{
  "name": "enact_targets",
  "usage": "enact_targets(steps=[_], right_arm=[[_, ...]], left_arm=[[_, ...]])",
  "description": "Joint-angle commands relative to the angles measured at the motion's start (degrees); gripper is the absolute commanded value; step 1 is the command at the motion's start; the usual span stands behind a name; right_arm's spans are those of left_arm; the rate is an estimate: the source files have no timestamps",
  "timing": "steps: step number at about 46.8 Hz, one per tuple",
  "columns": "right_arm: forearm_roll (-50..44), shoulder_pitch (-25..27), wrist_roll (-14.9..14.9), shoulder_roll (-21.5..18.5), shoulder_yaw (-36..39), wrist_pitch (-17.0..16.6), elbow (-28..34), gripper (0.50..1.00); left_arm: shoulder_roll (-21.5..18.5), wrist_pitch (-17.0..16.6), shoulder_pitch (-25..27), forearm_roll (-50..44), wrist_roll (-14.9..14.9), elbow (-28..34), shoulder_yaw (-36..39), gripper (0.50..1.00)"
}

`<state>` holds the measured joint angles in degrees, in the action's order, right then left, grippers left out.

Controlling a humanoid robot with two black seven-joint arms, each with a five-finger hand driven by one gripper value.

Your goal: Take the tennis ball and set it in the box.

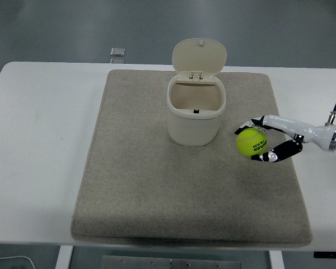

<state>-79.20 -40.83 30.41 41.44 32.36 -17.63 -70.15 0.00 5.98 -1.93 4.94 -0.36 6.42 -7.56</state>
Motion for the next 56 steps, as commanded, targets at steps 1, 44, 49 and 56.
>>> enact_targets(steps=[1,44,49,56], right_arm=[[0.8,-0.5,2.2,1.1,1.6,-0.7,-1.7,0.5],[0.7,-11.5,-4.3,-12.0,5.0,-4.5,1.6,0.5],[0.8,-11.8,-4.3,-13.1,5.0,-4.4,1.8,0.5],[0.8,-12.0,-5.6,-14.2,5.0,-3.6,3.2,0.5]], left_arm=[[0.0,0.0,0.0,0.0,0.0,0.0,0.0,0.992],[0.0,0.0,0.0,0.0,0.0,0.0,0.0,0.992],[0.0,0.0,0.0,0.0,0.0,0.0,0.0,0.992],[0.0,0.0,0.0,0.0,0.0,0.0,0.0,0.992]])
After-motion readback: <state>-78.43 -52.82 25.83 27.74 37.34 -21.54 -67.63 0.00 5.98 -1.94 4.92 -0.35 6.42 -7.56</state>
